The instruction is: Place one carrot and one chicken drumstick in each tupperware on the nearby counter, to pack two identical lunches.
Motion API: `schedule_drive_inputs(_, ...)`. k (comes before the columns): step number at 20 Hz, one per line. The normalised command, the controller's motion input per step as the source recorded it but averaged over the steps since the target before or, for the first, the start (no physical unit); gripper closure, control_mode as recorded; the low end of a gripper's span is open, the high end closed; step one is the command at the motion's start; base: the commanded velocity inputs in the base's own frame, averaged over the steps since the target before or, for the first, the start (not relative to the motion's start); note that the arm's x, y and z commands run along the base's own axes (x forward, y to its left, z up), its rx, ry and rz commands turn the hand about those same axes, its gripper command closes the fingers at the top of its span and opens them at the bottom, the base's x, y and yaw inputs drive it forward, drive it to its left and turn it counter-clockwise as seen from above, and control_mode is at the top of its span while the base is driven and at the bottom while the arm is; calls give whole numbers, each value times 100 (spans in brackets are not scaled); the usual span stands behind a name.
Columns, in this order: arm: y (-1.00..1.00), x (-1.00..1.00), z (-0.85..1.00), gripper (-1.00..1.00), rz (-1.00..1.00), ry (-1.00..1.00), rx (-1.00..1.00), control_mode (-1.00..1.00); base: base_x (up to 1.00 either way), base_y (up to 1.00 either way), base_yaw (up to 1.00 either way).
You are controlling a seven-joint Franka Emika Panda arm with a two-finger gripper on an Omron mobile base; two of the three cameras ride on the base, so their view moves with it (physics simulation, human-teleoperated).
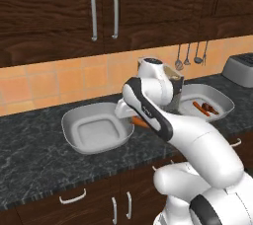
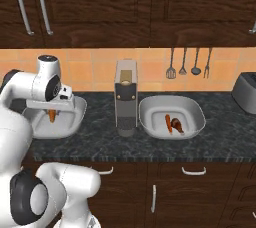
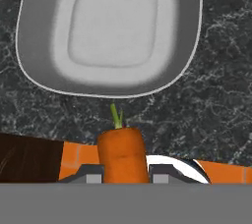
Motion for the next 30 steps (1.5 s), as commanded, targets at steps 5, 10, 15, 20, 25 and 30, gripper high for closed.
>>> schedule_drive_inputs(5, 60, 43, -61, 100, -7, -3, -12, -100, 0, 0, 0)
schedule_drive_inputs(10, 28, 59, -58, 100, -3, -2, -6, -100, 0, 0, 0)
schedule_drive_inputs(15, 22, 78, -22, 100, -2, 5, 0, -100, 0, 0, 0)
schedule_drive_inputs(20, 19, 20, -14, 100, 0, 14, 0, -100, 0, 0, 0)
schedule_drive_inputs(25, 11, 0, -65, 100, 0, 2, 0, -100, 0, 0, 0)
schedule_drive_inputs(30, 1, 18, -52, 100, 1, -2, 0, -100, 0, 0, 0)
